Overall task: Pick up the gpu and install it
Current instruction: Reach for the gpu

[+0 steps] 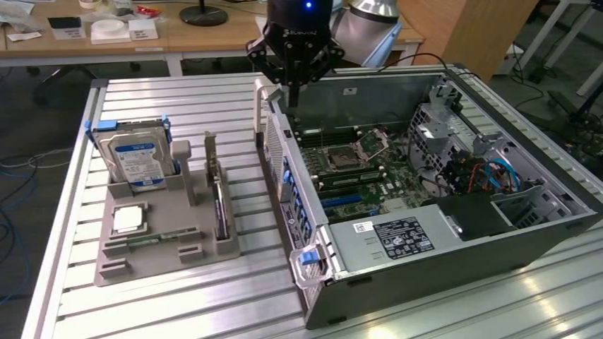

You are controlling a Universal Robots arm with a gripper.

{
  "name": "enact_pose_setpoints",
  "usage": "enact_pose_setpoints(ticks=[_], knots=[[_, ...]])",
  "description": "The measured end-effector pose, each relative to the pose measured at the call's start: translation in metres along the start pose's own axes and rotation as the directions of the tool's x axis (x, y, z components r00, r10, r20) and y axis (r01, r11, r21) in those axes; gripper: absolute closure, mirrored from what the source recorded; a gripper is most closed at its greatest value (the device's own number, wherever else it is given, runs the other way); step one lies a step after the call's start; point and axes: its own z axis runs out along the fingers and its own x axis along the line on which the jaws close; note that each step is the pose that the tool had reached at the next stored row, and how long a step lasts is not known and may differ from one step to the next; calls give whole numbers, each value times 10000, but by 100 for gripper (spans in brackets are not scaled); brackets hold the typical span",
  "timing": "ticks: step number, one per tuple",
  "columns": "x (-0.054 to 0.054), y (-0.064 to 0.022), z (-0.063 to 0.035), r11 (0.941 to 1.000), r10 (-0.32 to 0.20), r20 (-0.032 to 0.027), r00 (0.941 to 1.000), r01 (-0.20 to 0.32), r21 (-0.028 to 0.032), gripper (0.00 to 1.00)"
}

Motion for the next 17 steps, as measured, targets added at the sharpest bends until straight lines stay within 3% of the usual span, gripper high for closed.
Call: enact_pose_setpoints(ticks=[17], knots=[[141,-14,-2,10000,-1,-1,10000,1,0,89]])
